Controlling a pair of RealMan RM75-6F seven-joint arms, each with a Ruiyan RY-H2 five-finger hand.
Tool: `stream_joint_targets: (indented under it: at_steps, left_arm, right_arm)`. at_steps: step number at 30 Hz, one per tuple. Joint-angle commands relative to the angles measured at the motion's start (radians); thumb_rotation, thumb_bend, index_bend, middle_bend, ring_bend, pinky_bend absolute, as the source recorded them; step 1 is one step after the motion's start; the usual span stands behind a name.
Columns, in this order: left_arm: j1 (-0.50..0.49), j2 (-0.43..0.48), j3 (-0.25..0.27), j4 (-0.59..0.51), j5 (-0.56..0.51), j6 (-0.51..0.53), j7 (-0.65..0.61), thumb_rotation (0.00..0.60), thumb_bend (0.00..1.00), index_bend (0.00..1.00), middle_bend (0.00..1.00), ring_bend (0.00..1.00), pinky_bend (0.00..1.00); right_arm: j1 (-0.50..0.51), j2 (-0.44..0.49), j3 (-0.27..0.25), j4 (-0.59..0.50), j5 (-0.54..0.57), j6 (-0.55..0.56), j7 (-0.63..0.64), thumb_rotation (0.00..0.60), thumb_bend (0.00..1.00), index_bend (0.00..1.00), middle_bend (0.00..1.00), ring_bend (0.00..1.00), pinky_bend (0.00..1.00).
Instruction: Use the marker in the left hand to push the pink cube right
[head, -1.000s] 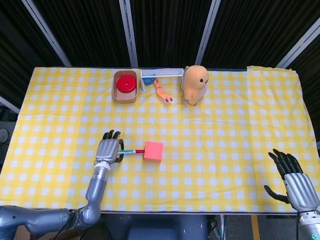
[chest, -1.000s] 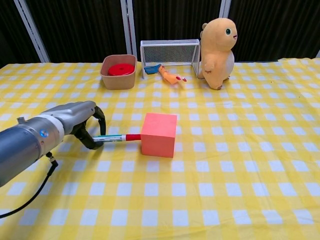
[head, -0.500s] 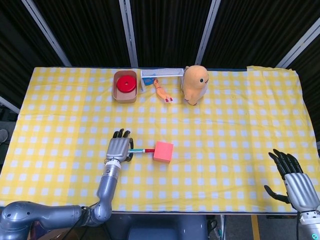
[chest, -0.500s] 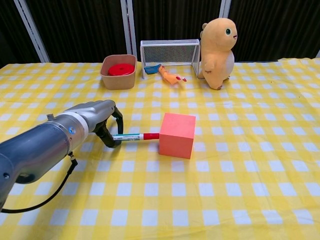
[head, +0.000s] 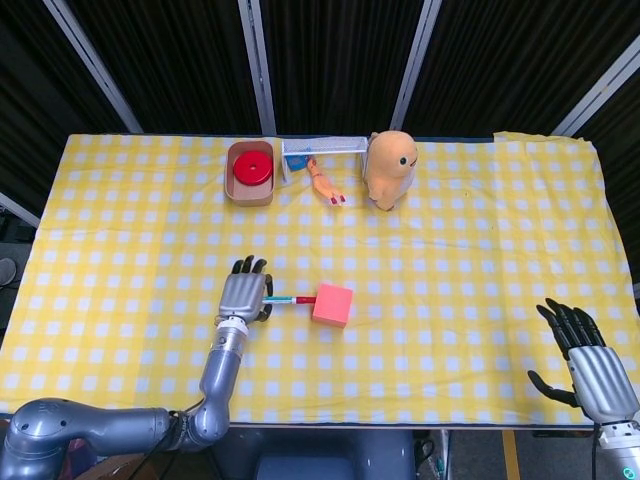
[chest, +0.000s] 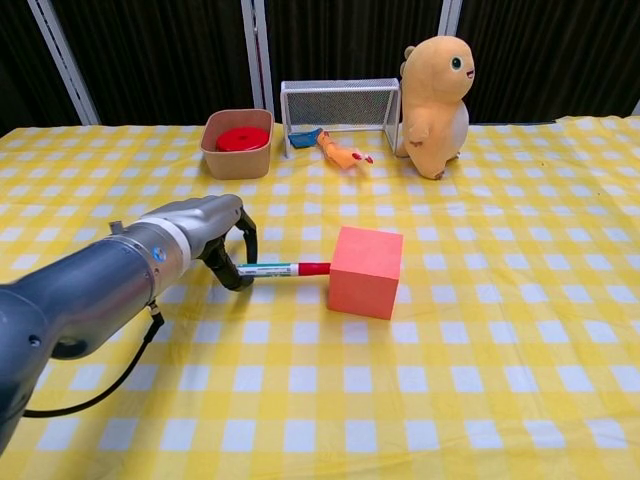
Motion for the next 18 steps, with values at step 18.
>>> stream_joint_targets:
  at_steps: [18]
  left_arm:
    - [-0.162, -0.136, -0.085, 0.110, -0.046, -0.050, 0.060, 0.600, 0.48, 0.60, 0.11, 0.00, 0.08]
  right_arm:
    - [0.000, 0.005, 0.001, 0.002, -0.002, 0.003, 0.023, 0.600, 0.32, 0.00, 0.00, 0.00, 0.00]
